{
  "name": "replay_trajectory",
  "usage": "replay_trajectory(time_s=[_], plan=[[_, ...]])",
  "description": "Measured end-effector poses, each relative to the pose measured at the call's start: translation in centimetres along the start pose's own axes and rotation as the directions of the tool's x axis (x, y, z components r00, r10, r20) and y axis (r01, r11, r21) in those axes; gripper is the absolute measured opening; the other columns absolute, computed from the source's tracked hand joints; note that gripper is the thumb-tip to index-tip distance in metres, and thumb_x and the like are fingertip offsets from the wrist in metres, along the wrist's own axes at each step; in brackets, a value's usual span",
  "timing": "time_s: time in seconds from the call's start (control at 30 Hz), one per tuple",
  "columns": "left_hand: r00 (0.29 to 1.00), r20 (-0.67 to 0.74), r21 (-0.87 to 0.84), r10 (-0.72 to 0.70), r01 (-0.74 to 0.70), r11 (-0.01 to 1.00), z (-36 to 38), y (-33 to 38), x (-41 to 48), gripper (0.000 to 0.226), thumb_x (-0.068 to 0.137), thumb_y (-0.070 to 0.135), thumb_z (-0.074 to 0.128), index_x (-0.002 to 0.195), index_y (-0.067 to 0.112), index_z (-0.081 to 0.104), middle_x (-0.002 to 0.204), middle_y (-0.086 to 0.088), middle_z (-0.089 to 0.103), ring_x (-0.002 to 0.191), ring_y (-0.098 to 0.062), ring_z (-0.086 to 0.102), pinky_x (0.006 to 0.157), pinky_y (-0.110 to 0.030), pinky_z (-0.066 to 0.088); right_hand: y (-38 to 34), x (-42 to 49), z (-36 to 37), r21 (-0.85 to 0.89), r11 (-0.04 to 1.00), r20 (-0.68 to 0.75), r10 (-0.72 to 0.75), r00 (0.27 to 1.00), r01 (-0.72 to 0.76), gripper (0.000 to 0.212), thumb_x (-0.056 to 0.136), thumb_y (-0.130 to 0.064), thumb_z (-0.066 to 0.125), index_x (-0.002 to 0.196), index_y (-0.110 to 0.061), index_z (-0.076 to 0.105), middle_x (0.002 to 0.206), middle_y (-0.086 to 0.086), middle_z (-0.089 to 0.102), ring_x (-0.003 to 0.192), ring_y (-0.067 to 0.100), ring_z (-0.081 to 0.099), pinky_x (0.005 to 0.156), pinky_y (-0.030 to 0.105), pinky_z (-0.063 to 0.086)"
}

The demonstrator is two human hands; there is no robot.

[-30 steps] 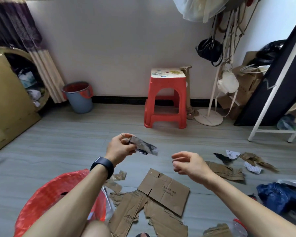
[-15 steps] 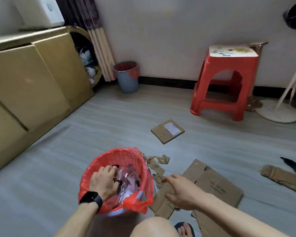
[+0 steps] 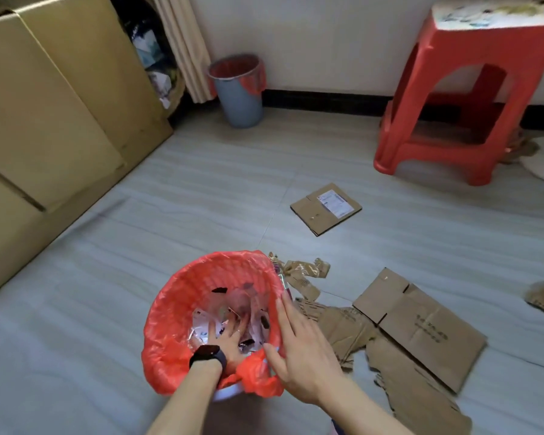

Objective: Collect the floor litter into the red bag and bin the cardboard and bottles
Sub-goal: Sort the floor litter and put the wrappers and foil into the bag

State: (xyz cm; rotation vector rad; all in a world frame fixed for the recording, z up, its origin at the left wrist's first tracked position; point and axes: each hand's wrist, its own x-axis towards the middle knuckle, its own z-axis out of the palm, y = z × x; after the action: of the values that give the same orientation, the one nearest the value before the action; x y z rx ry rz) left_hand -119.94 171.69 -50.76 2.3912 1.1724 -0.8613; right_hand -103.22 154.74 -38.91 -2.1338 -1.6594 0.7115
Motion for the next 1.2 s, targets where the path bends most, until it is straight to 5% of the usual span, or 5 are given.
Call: replay_trajectory(time_s=[0.43,0.67,0.8,0.9,1.2], plan=[[0.999,0.017,0.116,0.031,-0.033,0.993,-0.5,0.6,1.8,0.129,0.043,0.089,-0.022,0.156,0.026,-0.014,0.163,0.002,-0.020,0.151,-0.027,-0.019,0.118,-0.060,-0.008,0.5,0.2,0.9,0.044,0.999,0.003,-0.010,1.000,0.010,0.081,0.096,-0.064,0.021,0.152,-0.033,-0.028,0.156,-0.021,-0.036,0.148,-0.003,-0.021,0.125,0.037,0.006],[0.998,-0.060,-0.192,-0.034,0.022,0.981,-3.9,2.3,-2.4,0.136,0.049,0.101,0.030,0.158,0.020,0.012,0.164,-0.010,0.015,0.152,-0.030,0.007,0.122,-0.049,0.006,0.5,0.3,0.3,-0.053,0.998,0.015,-0.018,1.000,0.019,0.083,0.096,-0.067,0.019,0.157,-0.026,-0.018,0.162,-0.012,-0.026,0.154,0.008,-0.002,0.124,0.039,0.017],[0.985,-0.166,-0.181,-0.033,0.003,0.984,-7.6,2.7,-6.4,0.067,0.076,0.066,0.050,0.122,0.018,0.061,0.131,-0.004,0.057,0.125,-0.027,0.049,0.105,-0.039,0.036,0.1,0.4,-1.2,-0.129,0.992,0.088,0.012,0.996,0.000,0.083,0.097,-0.068,0.025,0.159,-0.026,-0.012,0.166,-0.010,-0.018,0.154,0.016,0.010,0.122,0.040,0.019],[0.975,-0.219,-0.213,-0.040,-0.008,0.977,-10.0,1.7,-8.6,0.048,0.069,0.057,0.042,0.090,0.022,0.068,0.104,0.001,0.071,0.100,-0.025,0.064,0.083,-0.038,0.052,0.0,0.4,-3.1,-0.214,0.977,0.148,0.028,0.989,0.005,0.083,0.097,-0.065,0.034,0.160,-0.025,-0.003,0.168,-0.005,-0.006,0.153,0.022,0.013,0.122,0.044,0.021],[0.879,-0.392,-0.065,0.271,-0.320,0.945,-20.9,12.5,-15.6,0.039,0.096,0.038,0.052,0.128,0.019,0.063,0.131,-0.001,0.064,0.119,-0.020,0.060,0.096,-0.031,0.049,2.0,-6.5,-15.9,-0.370,0.921,-0.042,0.114,0.993,-0.121,0.061,0.099,-0.049,0.045,0.153,-0.024,0.030,0.160,-0.002,0.032,0.147,0.023,0.027,0.116,0.046,0.034]])
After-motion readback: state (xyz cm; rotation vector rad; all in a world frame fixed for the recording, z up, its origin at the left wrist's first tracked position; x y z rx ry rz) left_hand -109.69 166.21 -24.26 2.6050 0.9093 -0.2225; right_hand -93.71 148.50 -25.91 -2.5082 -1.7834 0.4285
